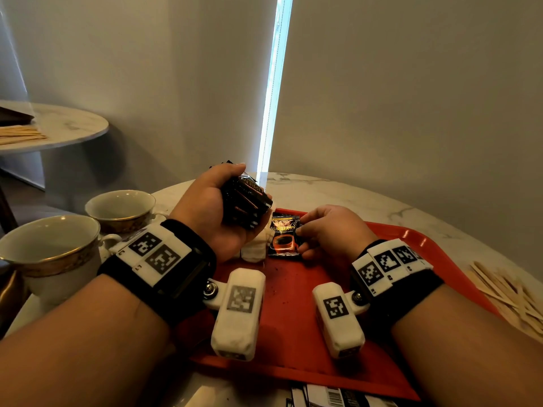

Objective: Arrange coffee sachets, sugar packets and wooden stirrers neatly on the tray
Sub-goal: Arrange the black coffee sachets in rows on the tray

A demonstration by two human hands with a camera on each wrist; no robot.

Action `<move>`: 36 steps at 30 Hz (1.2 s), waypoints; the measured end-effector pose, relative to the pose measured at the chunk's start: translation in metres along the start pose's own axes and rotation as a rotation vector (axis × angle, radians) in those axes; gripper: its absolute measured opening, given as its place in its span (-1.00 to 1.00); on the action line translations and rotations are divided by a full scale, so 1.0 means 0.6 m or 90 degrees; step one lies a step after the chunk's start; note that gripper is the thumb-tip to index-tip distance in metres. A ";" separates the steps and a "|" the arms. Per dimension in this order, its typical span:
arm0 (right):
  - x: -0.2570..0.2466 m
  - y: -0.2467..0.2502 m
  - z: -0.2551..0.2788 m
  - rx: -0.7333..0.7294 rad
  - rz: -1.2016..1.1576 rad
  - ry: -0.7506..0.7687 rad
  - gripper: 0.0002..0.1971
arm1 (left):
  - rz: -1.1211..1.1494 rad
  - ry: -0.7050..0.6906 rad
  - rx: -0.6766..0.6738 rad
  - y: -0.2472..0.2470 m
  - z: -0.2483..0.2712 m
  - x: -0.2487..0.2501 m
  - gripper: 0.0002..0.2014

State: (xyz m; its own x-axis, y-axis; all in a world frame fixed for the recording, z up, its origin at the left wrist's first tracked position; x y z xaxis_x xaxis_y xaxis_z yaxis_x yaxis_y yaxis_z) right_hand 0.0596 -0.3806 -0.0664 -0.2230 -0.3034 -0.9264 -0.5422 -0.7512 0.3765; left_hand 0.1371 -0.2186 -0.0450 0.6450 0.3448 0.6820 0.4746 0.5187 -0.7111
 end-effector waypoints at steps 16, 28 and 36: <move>0.000 0.000 0.005 0.006 -0.002 -0.043 -0.83 | 0.000 -0.007 0.009 -0.001 0.004 0.002 -0.62; -0.002 -0.019 0.021 -0.073 -0.014 -0.066 -0.83 | 0.011 -0.010 0.003 -0.003 0.007 0.004 -0.61; 0.014 -0.045 0.027 -0.139 -0.050 -0.109 -0.75 | 0.006 -0.012 -0.003 -0.004 0.006 0.005 -0.63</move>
State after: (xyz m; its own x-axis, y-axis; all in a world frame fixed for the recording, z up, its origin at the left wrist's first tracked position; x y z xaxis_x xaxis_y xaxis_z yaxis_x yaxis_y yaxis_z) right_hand 0.0593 -0.3530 -0.0841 -0.3303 -0.1498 -0.9319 -0.3799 -0.8827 0.2766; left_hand 0.1353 -0.2161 -0.0405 0.6385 0.3640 0.6781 0.4711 0.5118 -0.7184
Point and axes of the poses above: each hand's wrist, its own z-axis away from the middle knuckle, its own y-axis out of the back of the hand, x = y × z, the point moved 9 cm from there along -z, towards the middle knuckle, and after that the axes turned 6 degrees about y, right-handed, at the moved point
